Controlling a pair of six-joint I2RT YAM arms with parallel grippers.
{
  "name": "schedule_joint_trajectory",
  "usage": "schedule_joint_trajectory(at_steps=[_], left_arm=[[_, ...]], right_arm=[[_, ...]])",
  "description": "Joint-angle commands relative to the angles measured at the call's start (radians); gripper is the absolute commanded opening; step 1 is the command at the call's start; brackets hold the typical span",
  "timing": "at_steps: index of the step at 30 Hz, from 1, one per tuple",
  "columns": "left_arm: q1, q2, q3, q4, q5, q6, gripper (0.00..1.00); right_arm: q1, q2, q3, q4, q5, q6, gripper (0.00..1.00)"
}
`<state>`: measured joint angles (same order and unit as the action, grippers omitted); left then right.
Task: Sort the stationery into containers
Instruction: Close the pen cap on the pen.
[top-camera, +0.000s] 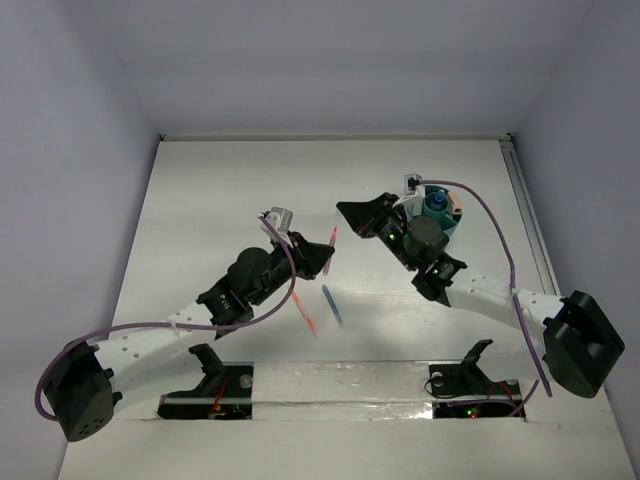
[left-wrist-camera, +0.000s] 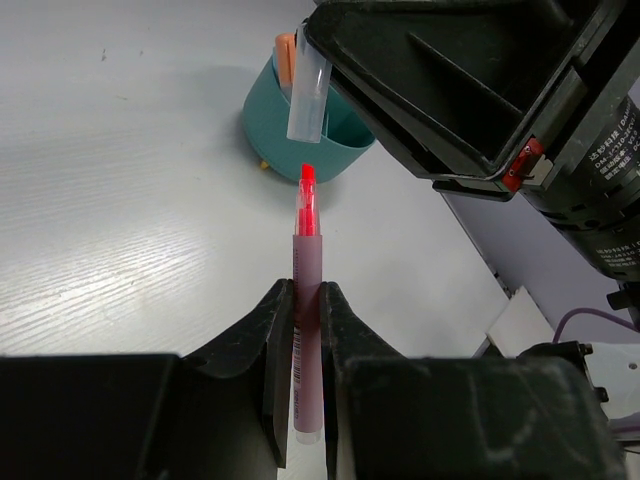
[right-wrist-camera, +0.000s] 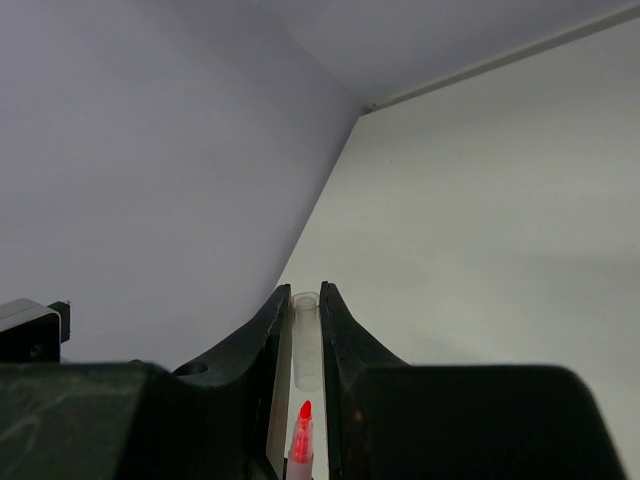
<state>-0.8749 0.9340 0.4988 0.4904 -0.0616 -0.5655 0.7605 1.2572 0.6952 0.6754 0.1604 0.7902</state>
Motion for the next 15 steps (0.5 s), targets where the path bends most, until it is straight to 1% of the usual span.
schedule_joint_trajectory(at_steps=[1, 15], left_arm=[[0.004, -0.004, 0.046, 0.056, -0.012, 0.015, 0.0], [0.004, -0.015, 0.049, 0.039, -0.033, 0.03, 0.0]], right_arm=[[0.002, -0.005, 0.007, 0.062, -0.018, -0.008, 0.0], [0.002, 0.014, 0.012, 0.056, -0.055, -0.002, 0.0]])
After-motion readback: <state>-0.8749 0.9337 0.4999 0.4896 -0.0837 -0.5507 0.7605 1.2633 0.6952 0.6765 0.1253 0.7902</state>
